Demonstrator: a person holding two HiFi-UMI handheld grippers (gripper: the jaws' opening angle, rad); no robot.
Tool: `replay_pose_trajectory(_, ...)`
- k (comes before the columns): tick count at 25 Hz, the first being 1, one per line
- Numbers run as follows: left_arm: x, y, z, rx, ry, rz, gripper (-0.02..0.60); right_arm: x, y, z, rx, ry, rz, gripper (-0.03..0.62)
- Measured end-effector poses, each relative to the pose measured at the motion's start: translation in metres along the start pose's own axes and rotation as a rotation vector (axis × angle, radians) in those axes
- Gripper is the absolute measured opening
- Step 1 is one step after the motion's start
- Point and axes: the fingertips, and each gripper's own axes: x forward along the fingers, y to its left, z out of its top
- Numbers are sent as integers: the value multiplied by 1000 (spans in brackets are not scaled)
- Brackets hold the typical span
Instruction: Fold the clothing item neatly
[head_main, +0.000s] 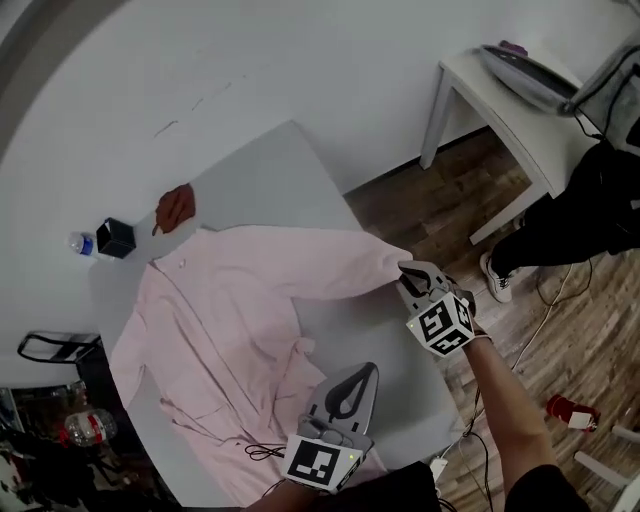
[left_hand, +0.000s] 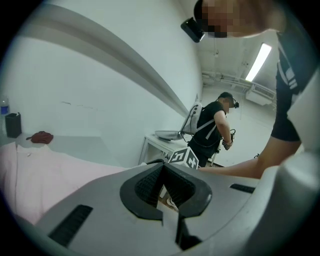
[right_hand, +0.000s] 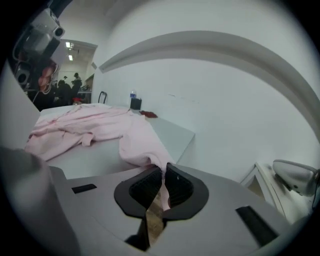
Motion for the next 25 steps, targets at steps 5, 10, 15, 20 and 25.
replay_pose_trajectory(5, -68, 29, 7, -40, -64, 96, 5, 13, 24, 85, -138, -80, 2, 29)
replay_pose_trajectory(10, -150, 69, 5, -120, -148, 245, 5, 55, 88, 178, -501, -108, 99, 29)
replay_pose_trajectory(15, -231, 106, -16, -190, -227, 396, 5, 102, 210, 236, -799, -103, 255, 30)
replay_pose_trajectory(20, -305, 137, -46, -228, -252, 496, 5, 136, 330, 221, -891, -25, 375, 31)
replay_pose_trajectory(25, -355, 165, -69, -254, -265, 560, 5, 133, 402, 199, -937, 4, 457, 31)
